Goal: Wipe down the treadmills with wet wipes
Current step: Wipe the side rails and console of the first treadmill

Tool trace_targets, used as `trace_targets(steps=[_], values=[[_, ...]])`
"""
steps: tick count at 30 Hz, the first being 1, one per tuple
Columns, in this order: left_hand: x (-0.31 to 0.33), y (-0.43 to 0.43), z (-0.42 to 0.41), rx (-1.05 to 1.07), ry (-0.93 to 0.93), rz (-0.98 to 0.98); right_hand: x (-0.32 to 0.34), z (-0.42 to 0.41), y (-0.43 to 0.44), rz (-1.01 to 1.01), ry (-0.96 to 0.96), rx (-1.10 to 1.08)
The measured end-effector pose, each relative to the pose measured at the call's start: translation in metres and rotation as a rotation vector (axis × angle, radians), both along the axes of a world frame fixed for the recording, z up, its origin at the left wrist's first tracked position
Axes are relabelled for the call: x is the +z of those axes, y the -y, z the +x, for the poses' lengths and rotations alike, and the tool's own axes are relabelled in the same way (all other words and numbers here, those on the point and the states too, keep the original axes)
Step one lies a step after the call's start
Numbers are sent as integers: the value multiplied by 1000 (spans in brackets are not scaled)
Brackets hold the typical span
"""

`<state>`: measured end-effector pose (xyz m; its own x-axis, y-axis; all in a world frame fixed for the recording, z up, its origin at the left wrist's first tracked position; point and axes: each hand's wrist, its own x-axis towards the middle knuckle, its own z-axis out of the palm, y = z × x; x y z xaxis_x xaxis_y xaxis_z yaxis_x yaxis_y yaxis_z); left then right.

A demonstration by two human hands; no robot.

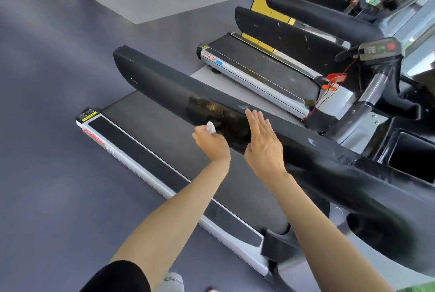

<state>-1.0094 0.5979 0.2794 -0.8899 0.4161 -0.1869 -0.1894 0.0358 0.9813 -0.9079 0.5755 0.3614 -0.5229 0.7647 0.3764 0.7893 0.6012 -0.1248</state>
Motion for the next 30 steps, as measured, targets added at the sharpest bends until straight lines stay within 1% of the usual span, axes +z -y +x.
trace_targets(steps=[2,4,7,10,13,14,15,17,18,19,20,21,22,24,25,26,27,28,30], values=[[-12,10,25,-146,-3,43,-5,-3,-1,29,-34,-33],[-19,16,21,-217,-44,57,-6,-6,-1,78,-54,-49],[-12,10,-28,-143,-133,55,-12,-12,-4,124,-72,-87],[-4,1,-89,-6,-116,44,-19,-20,-5,122,-129,-133],[0,0,-119,10,-126,6,-21,-28,-2,134,-80,-119],[3,2,-117,-12,-187,-8,-19,-32,-1,140,-49,-99],[6,6,-110,-61,-293,-3,-16,-37,0,146,-20,-69],[14,18,-90,-283,-577,44,-9,-53,-4,160,19,17],[19,24,-83,-408,-679,85,-3,-62,-7,166,48,61],[23,28,-82,-488,-734,131,3,-73,-10,172,82,90],[29,27,-87,-507,-731,172,10,-83,-11,170,122,102],[32,22,-98,-453,-700,190,17,-92,-12,161,150,100],[34,16,-112,-350,-670,176,21,-99,-15,132,169,84],[32,3,-140,-148,-572,54,26,-110,-19,20,140,13],[29,-2,-149,-97,-522,-2,26,-113,-20,-19,126,-33],[30,-2,-149,-88,-523,-47,25,-117,-20,-43,133,-64],[31,0,-142,-113,-600,-51,23,-119,-19,-45,150,-71],[34,7,-130,-210,-715,-28,20,-121,-18,-34,164,-65],[34,21,-107,-488,-912,58,14,-121,-16,-19,126,-59]])
